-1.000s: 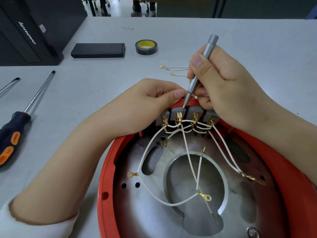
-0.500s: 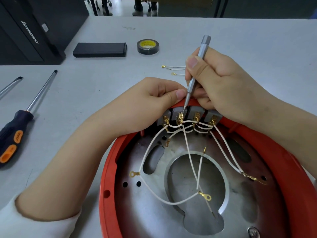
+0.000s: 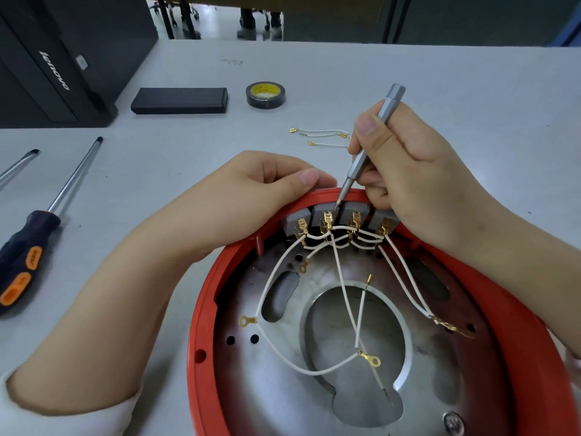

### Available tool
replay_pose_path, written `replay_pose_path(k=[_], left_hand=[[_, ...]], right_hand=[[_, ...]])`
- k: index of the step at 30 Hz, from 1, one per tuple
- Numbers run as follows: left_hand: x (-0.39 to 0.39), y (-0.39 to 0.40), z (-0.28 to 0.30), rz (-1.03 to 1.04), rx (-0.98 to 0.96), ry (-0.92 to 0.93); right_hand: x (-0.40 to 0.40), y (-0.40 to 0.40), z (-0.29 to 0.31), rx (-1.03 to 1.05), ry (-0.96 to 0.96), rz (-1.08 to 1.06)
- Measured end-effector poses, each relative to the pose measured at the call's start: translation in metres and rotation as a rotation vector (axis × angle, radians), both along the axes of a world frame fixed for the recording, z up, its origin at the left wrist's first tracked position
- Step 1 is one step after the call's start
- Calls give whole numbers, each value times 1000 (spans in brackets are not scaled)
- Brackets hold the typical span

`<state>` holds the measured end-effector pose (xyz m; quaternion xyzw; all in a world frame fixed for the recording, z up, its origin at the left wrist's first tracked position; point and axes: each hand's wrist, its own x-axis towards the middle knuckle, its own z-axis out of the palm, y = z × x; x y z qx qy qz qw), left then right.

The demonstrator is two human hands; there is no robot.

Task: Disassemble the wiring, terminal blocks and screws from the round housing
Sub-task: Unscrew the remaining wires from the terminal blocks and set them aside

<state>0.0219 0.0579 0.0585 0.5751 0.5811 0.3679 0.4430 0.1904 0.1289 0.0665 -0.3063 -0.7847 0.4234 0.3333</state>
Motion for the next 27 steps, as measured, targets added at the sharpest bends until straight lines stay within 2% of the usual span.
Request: replay_pose_path(k=[9,13,15,18,21,24,27], left_hand=[[13,-8,-7,-1,-35,-64],[17,-6,-7,17,-8,-30],[17,-5,-6,13,11,13],[15,-5,-5,43,58,114],[14,-8,-5,163,71,167],[13,-12,-5,316,59,213],[10,-17,-3,363,-6,227]], right_hand=[[16,-6,0,-15,-4,-107],[18,-7,10,-187,130,-57],[21,-7,16,-209,160,0],[27,-5,22,-162,154,73],[33,-1,27,-100,148,115],[34,2,25,24,103,94],[35,3,22,87,107,55]])
